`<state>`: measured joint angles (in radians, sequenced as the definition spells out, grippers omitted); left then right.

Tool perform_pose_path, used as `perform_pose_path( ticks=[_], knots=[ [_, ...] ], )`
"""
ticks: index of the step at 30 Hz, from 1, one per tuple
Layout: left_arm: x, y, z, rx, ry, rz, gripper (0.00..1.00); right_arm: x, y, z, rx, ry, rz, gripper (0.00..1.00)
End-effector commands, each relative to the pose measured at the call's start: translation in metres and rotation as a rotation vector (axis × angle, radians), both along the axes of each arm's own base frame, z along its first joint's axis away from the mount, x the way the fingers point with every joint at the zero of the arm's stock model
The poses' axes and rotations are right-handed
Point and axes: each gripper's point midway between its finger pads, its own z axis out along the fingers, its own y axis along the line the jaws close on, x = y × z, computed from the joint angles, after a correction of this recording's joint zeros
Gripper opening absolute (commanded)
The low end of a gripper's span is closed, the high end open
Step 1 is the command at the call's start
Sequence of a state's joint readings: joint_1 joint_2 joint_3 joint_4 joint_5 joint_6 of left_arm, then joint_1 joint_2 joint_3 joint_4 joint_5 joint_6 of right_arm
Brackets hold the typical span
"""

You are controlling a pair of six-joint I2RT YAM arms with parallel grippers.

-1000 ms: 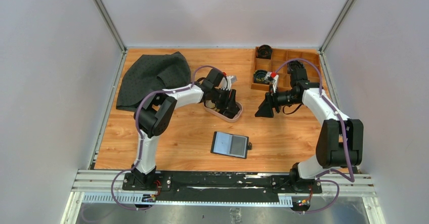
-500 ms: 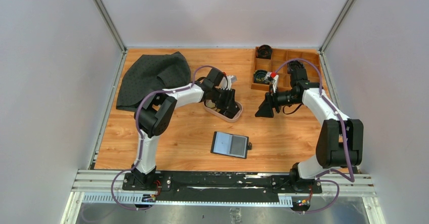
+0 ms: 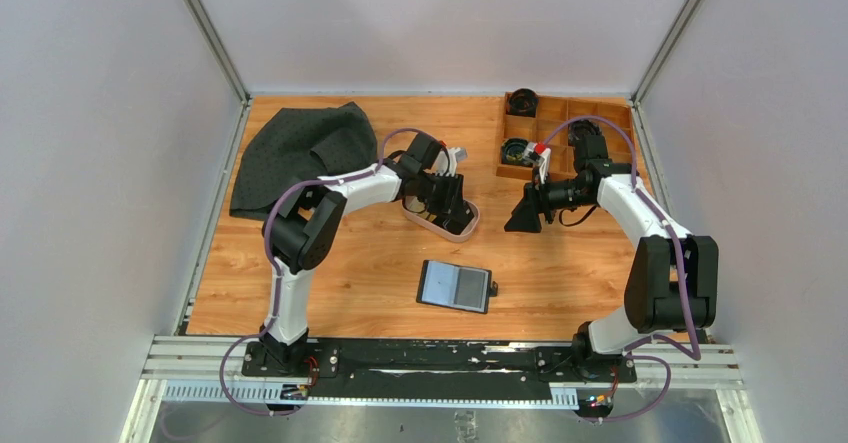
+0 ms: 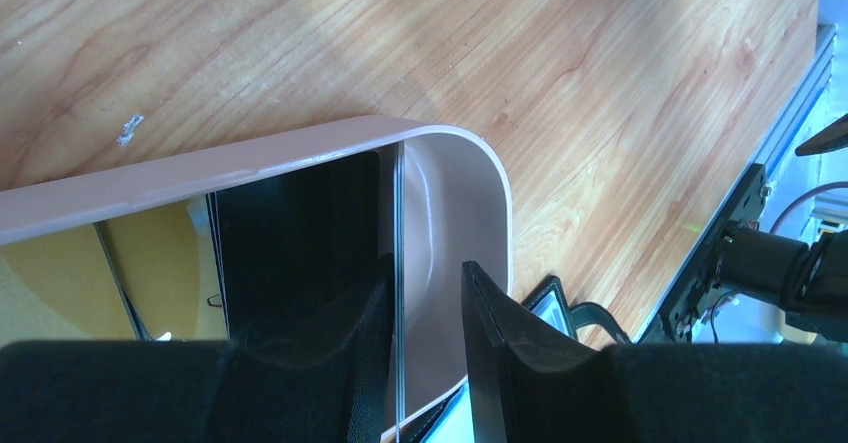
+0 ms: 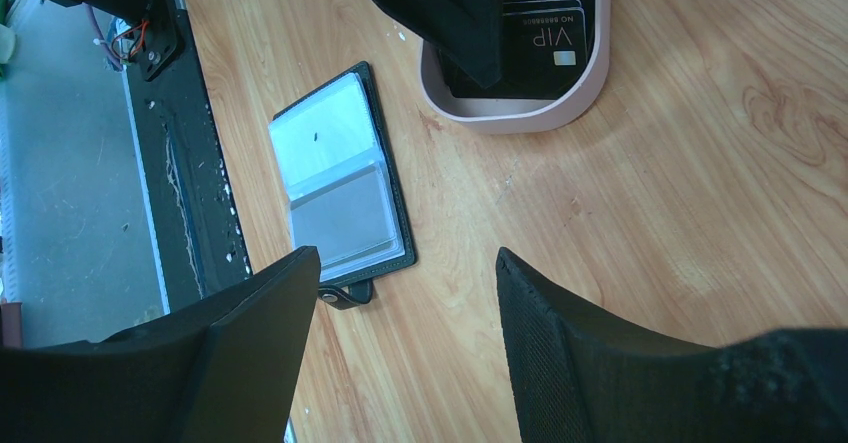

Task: Put the credit cards into the card holder
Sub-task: Pick up the credit card from the storage box.

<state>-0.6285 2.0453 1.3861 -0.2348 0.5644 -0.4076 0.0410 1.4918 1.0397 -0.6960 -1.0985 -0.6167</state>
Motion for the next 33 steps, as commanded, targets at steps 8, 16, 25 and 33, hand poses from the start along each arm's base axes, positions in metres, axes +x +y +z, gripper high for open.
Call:
perform_pose_path(
  ticks=[8, 16, 25, 33],
  knots=[
    [0.006, 0.004, 0.028, -0.035, -0.029, 0.0, 0.31, 0.003, 0.003, 0.009, -0.007, -0.034, 0.009, 0.69],
    [0.007, 0.006, 0.032, -0.053, -0.023, 0.004, 0.29, 0.003, 0.002, 0.009, -0.009, -0.034, 0.007, 0.69],
    [0.011, 0.011, 0.032, -0.067, -0.011, 0.015, 0.2, 0.003, 0.002, 0.009, -0.01, -0.035, 0.008, 0.69],
    [0.017, 0.018, 0.034, -0.082, -0.013, 0.038, 0.12, 0.003, 0.002, 0.008, -0.012, -0.038, 0.009, 0.69]
  ],
)
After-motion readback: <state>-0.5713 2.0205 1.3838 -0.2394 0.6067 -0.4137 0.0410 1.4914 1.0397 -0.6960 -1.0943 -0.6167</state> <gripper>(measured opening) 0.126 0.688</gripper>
